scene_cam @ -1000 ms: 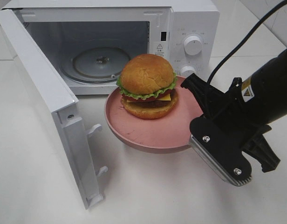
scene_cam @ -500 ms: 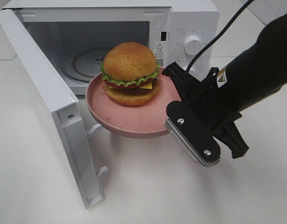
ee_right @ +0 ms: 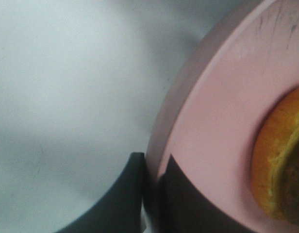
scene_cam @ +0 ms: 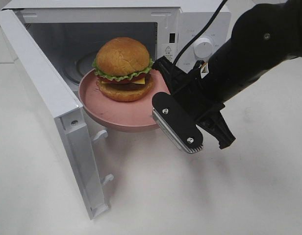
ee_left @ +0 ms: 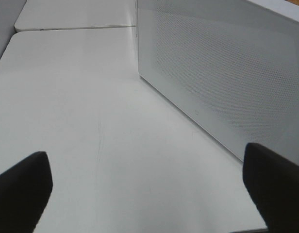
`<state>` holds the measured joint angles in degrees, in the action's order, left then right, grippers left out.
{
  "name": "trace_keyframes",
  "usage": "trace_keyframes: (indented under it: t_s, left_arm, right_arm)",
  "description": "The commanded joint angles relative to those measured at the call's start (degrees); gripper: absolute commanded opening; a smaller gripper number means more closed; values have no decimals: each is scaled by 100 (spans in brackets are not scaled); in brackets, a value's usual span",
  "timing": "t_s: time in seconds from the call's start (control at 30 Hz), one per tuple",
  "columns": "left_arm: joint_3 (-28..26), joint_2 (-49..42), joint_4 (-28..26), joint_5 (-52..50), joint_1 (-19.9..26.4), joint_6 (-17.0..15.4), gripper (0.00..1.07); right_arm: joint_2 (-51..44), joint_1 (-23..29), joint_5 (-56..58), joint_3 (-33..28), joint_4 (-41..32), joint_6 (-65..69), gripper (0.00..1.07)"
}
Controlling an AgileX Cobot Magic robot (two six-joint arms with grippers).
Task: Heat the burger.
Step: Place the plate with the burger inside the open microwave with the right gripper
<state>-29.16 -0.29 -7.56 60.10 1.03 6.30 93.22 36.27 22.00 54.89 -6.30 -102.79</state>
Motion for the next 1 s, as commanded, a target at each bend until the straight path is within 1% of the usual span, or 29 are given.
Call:
trace_keyframes:
  t_s: [0.03,0.1,0.2,0.37,0.4,0.43,0.47,0.7,0.73,0.77,0.83,0.87,0.9,0.97,1.0]
  left_arm:
    - [17,-126,-46,-46,6,-11,100]
    - [17,-126,-46,-46,6,-11,100]
    - [17,-126,-46,-46,6,-11,100]
    - [17,-126,-46,-46,6,-11,100]
    - [17,-126,-46,-46,6,-11,100]
    - [17,-126,-46,-46,6,-11,100]
    - [17,-126,-46,-46,6,-11,100]
    - [17,-126,-46,-46,6,-11,100]
    - [17,-126,-46,-46,6,-11,100]
    - [17,-126,-46,-46,6,-11,100]
    - [17,-126,-46,-46,6,-11,100]
    - [17,-126,-46,-46,6,-11,100]
    - [17,-126,-46,-46,6,-11,100]
    - [17,-126,-46,-46,6,-11,100]
    - [17,-126,-46,-46,6,-11,100]
  right_arm:
    - [143,57,-338,327,-34,-109,2]
    - [189,69,-327,372,-29,-109,2]
    - [401,120,-281,625,-6,-109,2]
    - [653,132,-235,877,97,-103,2]
    - [773,132,-206,1008,97,-86,2]
    - [773,132,-206,1008,97,-86,2]
    - [900,132,-166,1157,103,-86,2]
    - [1175,132,-52,1518,120,-63,2]
    - [1266,132,46,1679,126,-40,2]
    - [1266,132,46,1679,126,-40,2]
    - [1421,132,149,1925,183,23,2]
    - [1421,132,149,1925,183,23,2]
    - [1541,132,206,2086,264,115,2]
    - [1599,132,235,2177,275,149,2]
    - [1696,132,264,2326,304,229,2]
